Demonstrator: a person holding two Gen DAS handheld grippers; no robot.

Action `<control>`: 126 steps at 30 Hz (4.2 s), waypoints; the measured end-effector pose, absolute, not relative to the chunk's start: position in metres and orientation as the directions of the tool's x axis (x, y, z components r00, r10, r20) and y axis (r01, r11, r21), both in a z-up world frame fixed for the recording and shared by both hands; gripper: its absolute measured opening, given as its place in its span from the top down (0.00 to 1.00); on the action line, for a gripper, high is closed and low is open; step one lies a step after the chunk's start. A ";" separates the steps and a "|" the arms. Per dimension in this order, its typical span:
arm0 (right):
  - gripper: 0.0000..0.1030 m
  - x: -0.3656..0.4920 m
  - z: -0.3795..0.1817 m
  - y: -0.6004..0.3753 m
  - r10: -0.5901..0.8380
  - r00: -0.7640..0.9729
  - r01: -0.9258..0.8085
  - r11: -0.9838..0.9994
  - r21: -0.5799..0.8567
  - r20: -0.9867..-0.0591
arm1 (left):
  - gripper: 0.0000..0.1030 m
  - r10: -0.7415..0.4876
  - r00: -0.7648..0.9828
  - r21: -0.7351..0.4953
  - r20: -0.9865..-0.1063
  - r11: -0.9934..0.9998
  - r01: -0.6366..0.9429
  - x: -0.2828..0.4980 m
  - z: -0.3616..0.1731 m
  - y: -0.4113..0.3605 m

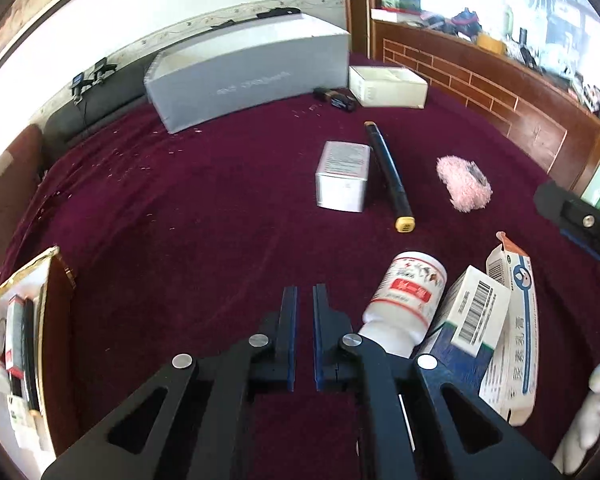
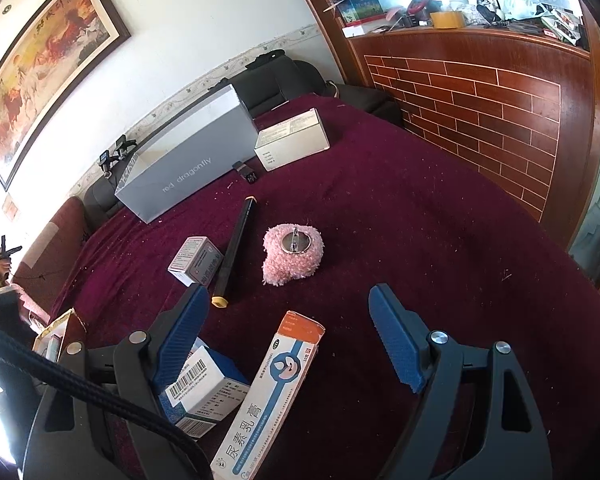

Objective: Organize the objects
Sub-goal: 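Move both open tools toward the remaining boxes and bottles on the table, then grasp the red-labelled white pill bottle with the left tool, then grasp the blue-patterned medicine box with the right tool while the left tool holds the bottle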

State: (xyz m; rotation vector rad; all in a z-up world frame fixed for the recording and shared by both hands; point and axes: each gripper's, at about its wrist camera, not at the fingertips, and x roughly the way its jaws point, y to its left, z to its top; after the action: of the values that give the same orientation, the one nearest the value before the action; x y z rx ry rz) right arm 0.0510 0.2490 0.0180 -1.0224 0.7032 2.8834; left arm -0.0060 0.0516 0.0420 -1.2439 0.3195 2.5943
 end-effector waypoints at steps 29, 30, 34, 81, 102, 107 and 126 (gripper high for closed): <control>0.20 0.049 0.014 0.240 -0.180 -0.766 -0.116 -0.906 0.408 -0.617 | 0.71 0.492 -0.403 -0.131 -0.772 -0.743 -0.657 0.004 0.053 0.081; 0.20 0.048 0.014 0.240 -0.181 -0.766 -0.116 -0.905 0.409 -0.617 | 0.71 0.482 -0.401 -0.108 -0.779 -0.733 -0.672 0.008 0.052 0.085; 0.20 0.048 0.014 0.240 -0.182 -0.764 -0.116 -0.905 0.410 -0.619 | 0.71 0.458 -0.430 -0.022 -0.778 -0.705 -0.709 0.018 0.051 0.098; 0.20 0.048 0.016 0.241 -0.102 -0.779 -0.156 -0.924 0.350 -0.619 | 0.71 0.317 -0.571 -0.025 -0.757 -0.888 -0.459 0.050 0.070 0.012; 0.20 0.119 -0.001 0.222 -0.434 -0.560 -0.149 -0.786 0.600 -0.706 | 0.71 0.373 -0.655 -0.216 -0.657 -0.926 -0.311 0.104 0.075 -0.095; 0.20 0.079 0.000 0.202 -0.388 -0.566 -0.148 -0.821 0.552 -0.728 | 0.71 0.368 -0.667 -0.231 -0.648 -0.929 -0.289 0.109 0.077 -0.110; 0.21 0.046 0.010 0.119 -0.077 -0.577 -0.017 -0.994 0.106 -0.813 | 0.71 0.391 -0.657 -0.272 -0.644 -0.920 -0.281 0.112 0.072 -0.129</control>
State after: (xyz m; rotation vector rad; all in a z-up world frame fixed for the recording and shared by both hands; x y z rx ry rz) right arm 0.0462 0.1192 0.0103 -1.4591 0.1632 2.8153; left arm 0.1125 -0.1292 0.0715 -1.0431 -0.2098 2.5563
